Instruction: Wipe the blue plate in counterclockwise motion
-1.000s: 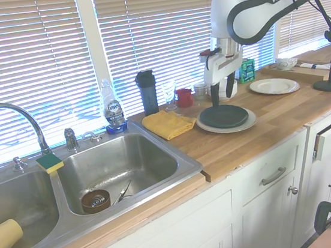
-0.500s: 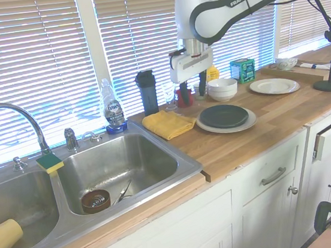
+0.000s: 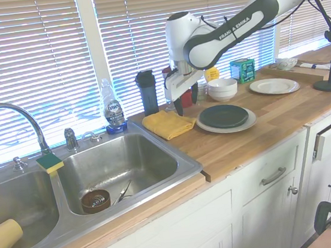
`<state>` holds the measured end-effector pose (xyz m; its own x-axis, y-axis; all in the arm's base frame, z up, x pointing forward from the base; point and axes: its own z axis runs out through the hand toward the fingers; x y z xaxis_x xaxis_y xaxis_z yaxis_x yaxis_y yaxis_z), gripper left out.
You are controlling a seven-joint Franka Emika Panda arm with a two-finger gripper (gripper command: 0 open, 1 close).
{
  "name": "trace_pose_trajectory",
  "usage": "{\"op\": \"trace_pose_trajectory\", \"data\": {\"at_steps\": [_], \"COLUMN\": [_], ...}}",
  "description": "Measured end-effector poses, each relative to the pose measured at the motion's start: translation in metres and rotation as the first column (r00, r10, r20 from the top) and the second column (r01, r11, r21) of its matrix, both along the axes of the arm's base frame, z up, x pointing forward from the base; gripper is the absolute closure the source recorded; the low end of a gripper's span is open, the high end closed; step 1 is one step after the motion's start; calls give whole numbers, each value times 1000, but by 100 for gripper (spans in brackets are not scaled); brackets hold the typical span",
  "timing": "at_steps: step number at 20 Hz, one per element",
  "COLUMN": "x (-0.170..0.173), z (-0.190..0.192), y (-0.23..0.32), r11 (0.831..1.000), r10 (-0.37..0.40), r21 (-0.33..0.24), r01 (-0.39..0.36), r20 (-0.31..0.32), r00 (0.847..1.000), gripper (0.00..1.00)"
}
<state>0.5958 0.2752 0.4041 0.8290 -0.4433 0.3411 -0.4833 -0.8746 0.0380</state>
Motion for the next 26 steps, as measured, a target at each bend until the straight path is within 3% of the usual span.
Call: {"op": "trace_pose_trajectory", "data": {"at_steps": [7,11,21,26], "x": [-15,-26,-82,-84], "z": [-27,-43,-59,-70], "y": [14,13,32,39], "r11": [985,966,929,928], "r10": [129,200,314,312], "r21": [-133,-191,-250,-256], "r01": [-115,-176,-272,-270], "r20": [103,115,150,141], "r00": [986,973,937,939], "gripper": [0,0,0,0]}}
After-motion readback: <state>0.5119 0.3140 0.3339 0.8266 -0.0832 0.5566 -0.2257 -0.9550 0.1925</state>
